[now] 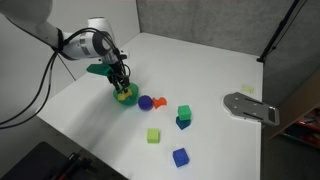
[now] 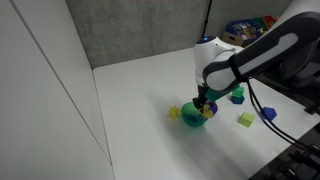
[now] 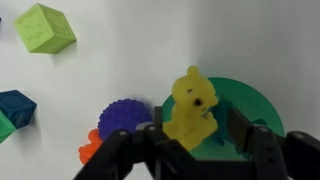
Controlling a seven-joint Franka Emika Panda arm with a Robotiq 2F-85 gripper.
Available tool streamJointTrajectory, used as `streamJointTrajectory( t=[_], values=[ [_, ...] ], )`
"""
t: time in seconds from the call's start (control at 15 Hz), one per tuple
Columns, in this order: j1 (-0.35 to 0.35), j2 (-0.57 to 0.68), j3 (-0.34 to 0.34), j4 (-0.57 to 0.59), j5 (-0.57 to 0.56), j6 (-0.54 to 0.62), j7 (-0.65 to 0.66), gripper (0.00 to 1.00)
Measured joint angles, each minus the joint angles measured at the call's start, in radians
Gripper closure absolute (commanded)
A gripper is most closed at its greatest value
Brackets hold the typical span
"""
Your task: Pick up the yellow toy on the right and put it in the bowl
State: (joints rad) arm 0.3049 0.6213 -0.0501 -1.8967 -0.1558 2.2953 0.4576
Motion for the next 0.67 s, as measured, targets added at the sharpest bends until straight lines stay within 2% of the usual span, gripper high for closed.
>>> streamJointTrajectory(
  t=[0.07, 0.33, 0.67],
  values=[
    [0.001, 0.007, 0.000, 0.006, 0.000, 0.000, 0.000, 0.00],
    [0.001, 0.018, -0.007, 0.026, 0.000, -0.026, 0.005, 0.00],
    [-0.015, 0.005, -0.037, 0.056, 0.000, -0.119, 0.011, 0.00]
  ],
)
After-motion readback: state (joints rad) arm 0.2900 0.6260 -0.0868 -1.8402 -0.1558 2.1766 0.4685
